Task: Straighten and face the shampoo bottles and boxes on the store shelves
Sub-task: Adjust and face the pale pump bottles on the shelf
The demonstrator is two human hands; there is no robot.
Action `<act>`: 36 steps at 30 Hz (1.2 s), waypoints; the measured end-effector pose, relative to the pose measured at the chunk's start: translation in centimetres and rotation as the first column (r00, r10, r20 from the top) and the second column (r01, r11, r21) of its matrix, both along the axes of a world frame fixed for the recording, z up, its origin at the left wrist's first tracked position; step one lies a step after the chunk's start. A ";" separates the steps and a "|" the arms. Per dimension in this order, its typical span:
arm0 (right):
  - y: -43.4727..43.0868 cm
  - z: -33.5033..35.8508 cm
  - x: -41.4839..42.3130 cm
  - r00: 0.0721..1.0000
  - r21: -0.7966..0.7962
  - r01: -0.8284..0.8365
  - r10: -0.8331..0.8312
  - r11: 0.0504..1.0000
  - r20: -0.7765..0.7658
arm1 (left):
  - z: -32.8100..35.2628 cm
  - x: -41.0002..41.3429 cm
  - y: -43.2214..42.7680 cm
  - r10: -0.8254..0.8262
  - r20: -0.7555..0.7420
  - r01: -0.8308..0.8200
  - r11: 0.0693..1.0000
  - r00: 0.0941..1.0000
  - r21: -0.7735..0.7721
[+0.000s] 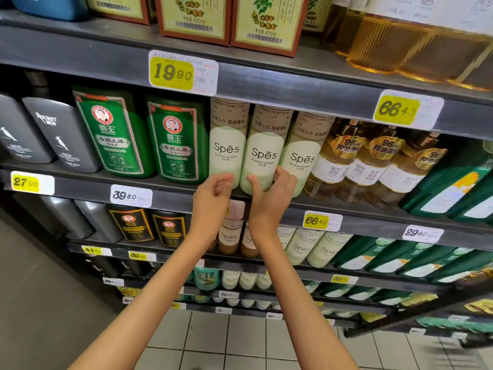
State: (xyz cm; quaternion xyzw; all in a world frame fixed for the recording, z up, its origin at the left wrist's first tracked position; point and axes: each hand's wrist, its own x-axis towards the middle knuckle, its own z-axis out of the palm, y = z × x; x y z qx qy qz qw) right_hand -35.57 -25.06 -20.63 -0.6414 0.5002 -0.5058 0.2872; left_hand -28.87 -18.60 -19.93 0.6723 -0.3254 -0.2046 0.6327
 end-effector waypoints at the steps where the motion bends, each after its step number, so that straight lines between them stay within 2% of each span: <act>1: 0.0 0.0 0.1 1.000 -0.005 0.005 -0.005 1.000 0.001 | 0.0 0.2 0.3 0.006 -0.006 -0.006 1.000 1.000 -0.001; 7: 0.1 0.3 0.1 1.000 0.018 0.018 -0.018 1.000 0.001 | -0.6 0.7 2.0 0.028 -0.006 -0.027 0.999 1.000 0.034; 14: 0.2 0.3 -0.8 0.998 0.017 -0.055 0.056 0.998 -0.040 | -0.7 1.6 3.9 0.020 -0.065 -0.018 1.000 0.998 0.026; 24: 0.7 0.6 -0.2 0.999 0.022 -0.010 0.009 1.000 0.038 | -0.4 1.5 5.3 0.021 -0.074 -0.019 1.000 0.997 0.023; 26: 1.4 0.9 -0.5 0.998 -0.039 -0.037 0.039 0.999 0.055 | -0.3 1.6 5.4 0.010 -0.087 -0.008 1.000 0.996 0.024; 31: 2.8 3.6 0.1 0.961 -0.231 -0.256 0.273 0.939 0.047 | 0.0 2.0 5.4 -0.033 -0.070 0.037 0.997 0.997 0.064; 36: 1.3 7.4 1.9 0.963 -0.383 -0.267 0.234 0.884 -0.132 | 0.0 2.3 5.7 -0.050 -0.047 0.053 0.996 0.998 0.066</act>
